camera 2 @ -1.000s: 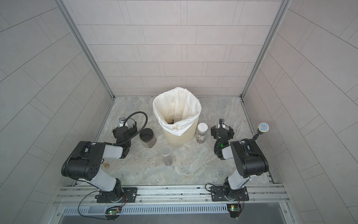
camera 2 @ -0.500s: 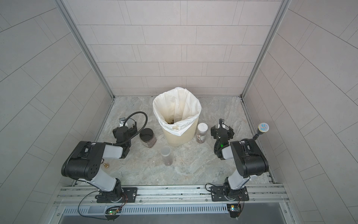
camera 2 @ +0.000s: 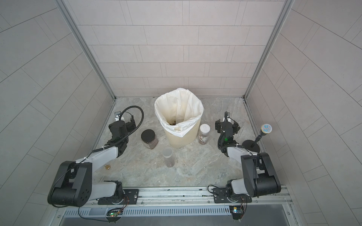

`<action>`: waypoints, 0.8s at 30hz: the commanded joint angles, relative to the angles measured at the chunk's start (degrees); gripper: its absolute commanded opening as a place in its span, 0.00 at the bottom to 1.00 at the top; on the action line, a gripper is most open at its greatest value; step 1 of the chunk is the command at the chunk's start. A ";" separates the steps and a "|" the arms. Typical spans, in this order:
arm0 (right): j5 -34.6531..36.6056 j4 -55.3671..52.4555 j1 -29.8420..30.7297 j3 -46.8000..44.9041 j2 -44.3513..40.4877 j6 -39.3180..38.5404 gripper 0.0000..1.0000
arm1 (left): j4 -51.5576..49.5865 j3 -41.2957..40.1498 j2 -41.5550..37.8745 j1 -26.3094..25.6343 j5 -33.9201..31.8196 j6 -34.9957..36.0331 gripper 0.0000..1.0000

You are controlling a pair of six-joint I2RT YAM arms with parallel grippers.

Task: Empty the moldy dried flower tea in the jars
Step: Pick up the jar from the center of the board.

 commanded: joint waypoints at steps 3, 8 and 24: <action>-5.01 -18.78 -2.63 8.92 -4.87 6.09 0.97 | -13.97 6.25 -1.14 0.21 4.93 -6.71 1.00; -16.51 -29.59 -2.98 15.85 -7.66 11.84 0.98 | -21.19 10.68 -1.16 0.27 11.99 -11.70 1.00; -32.83 -50.45 4.72 15.22 -18.40 16.49 1.00 | -35.18 14.20 -4.33 -3.42 20.93 -22.28 0.97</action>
